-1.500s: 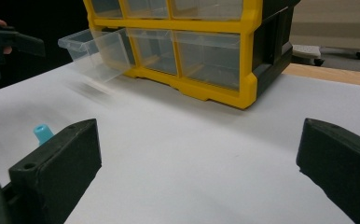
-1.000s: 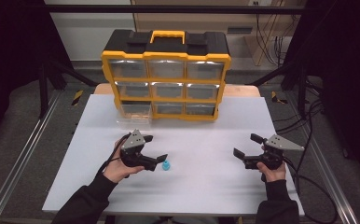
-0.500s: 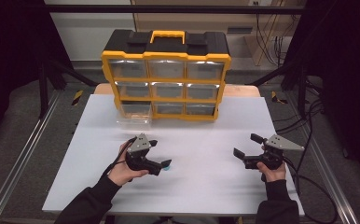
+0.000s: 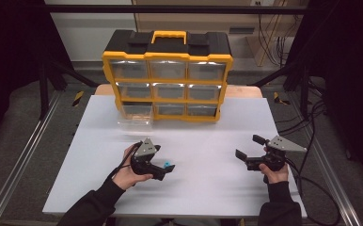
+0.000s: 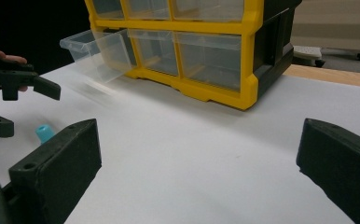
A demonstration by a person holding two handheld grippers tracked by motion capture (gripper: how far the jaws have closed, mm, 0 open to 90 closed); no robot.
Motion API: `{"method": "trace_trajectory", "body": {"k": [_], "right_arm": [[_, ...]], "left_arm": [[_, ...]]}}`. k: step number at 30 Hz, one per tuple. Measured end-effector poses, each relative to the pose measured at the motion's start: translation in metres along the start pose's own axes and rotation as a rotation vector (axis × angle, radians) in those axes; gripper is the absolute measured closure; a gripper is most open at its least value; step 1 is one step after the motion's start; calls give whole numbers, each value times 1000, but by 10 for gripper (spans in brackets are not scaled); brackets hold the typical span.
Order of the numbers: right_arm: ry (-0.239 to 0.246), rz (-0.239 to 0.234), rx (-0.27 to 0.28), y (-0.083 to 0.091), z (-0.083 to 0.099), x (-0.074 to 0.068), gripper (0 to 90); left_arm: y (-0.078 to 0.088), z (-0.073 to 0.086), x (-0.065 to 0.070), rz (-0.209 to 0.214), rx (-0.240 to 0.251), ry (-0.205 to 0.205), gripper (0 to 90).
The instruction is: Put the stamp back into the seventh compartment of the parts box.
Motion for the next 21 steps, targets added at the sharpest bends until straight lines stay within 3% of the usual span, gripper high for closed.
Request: {"method": "trace_trajectory", "body": {"k": [11, 21], "right_arm": [[1, 0, 1, 0, 0, 0, 3], [5, -2, -2, 0, 1, 0, 3]], "left_arm": [[-7, 10, 4, -8, -35, 11, 73], [-6, 17, 5, -38, -52, 41, 183]]}}
Point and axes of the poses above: each handheld gripper's, and its own axes: y roughly backward along the jaws, z roughly out of its underside, x roughly to its right, the point moved 8 cm from there along -y, roughly forward along the jaws, and after that the axes turned 7 degrees about x, right-handed, at the moved point
